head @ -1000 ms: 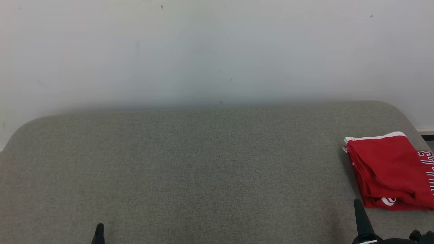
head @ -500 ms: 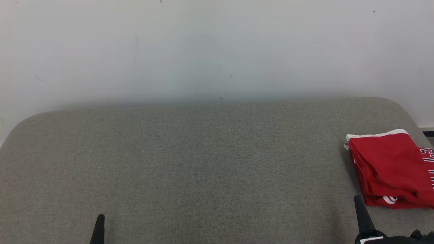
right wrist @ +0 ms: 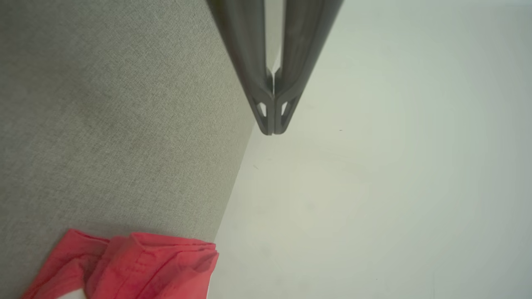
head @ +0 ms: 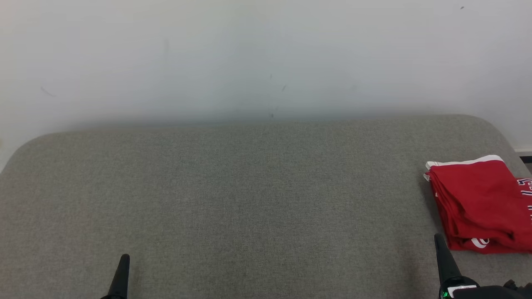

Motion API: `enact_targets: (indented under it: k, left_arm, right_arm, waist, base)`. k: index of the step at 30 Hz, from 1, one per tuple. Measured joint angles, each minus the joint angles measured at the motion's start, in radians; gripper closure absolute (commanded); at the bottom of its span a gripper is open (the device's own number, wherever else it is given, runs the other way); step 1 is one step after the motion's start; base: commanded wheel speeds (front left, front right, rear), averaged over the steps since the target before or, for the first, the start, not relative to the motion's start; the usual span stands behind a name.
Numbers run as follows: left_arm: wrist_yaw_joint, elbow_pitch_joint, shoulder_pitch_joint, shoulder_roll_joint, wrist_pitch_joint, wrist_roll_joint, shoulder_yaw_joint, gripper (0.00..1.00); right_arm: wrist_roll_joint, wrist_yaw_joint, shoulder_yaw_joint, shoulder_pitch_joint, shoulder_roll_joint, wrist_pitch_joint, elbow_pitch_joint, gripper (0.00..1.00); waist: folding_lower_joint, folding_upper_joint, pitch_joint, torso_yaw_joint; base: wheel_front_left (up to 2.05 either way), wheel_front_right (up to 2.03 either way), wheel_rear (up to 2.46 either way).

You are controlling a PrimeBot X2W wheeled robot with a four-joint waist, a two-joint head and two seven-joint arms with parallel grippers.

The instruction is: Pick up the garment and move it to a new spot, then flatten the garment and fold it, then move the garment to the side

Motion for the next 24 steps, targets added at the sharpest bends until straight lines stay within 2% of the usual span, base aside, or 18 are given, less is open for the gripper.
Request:
enact_targets:
  k: [24]
  left_arm:
    - [0.0,-0.005,-0.042,0.0,0.056,-0.169,0.007,1.0]
  right_arm:
    - [0.178,0.0,0.003,-0.012,0.0,0.017,-0.016,1.0]
  waist:
    - [0.0,0.0,0.028,0.001]
  base:
    - [0.0,0.0,0.0]
